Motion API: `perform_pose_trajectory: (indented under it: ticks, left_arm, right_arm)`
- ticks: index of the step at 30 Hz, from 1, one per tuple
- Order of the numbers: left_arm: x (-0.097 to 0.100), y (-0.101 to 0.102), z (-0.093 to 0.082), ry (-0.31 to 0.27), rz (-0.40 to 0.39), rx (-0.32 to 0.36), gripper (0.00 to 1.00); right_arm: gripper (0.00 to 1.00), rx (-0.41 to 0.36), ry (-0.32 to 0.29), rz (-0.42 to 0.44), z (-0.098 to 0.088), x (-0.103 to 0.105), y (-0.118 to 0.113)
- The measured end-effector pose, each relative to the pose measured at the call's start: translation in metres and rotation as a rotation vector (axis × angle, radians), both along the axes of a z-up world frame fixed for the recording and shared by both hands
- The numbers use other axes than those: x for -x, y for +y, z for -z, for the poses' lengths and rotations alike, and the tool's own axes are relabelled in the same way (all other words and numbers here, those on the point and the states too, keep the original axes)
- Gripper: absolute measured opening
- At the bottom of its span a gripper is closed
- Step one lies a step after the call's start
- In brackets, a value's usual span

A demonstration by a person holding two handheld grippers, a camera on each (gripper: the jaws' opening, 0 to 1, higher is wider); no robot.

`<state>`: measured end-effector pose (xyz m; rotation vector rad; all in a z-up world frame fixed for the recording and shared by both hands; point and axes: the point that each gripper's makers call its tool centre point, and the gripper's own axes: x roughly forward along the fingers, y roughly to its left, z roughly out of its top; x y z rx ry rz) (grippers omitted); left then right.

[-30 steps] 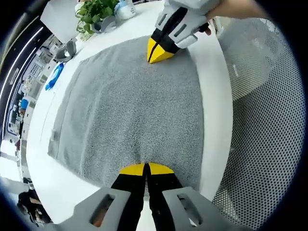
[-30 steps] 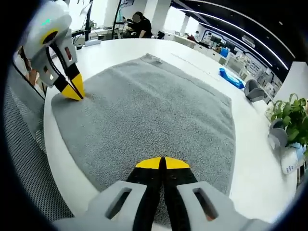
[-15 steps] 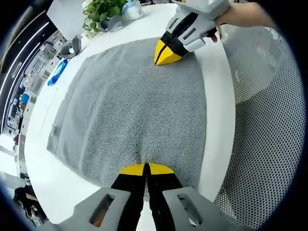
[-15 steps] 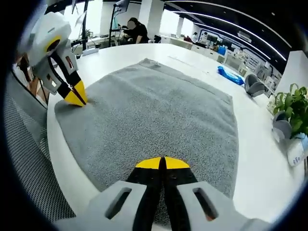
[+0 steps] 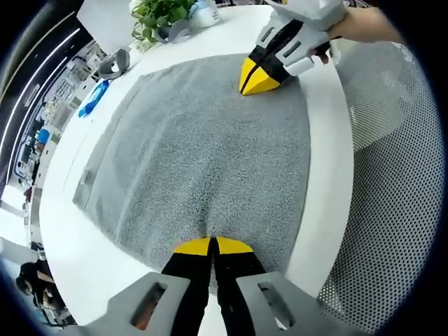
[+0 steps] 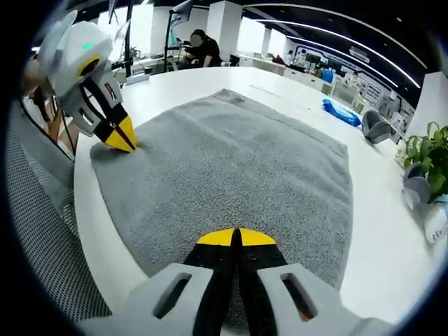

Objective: Fold the towel on the table until its edges align and the towel forms a compact rectangular stack.

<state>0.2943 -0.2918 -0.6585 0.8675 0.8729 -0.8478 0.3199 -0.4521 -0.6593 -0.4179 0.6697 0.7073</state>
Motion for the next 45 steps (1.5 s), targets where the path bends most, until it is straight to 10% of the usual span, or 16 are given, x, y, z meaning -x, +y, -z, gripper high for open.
perform_pose_trajectory:
  ticks: [34,45]
  left_arm:
    - [-0.024,0.018,0.001,-0.122,-0.015,-0.119,0.01]
    - [-0.024,0.021,-0.001,-0.070,-0.123,-0.010,0.01]
  right_arm:
    - [0.00,0.074,-0.044,-0.149,0.000,0.008,0.022]
    - [0.00,0.084,-0.061,-0.143,-0.001,0.007,0.021]
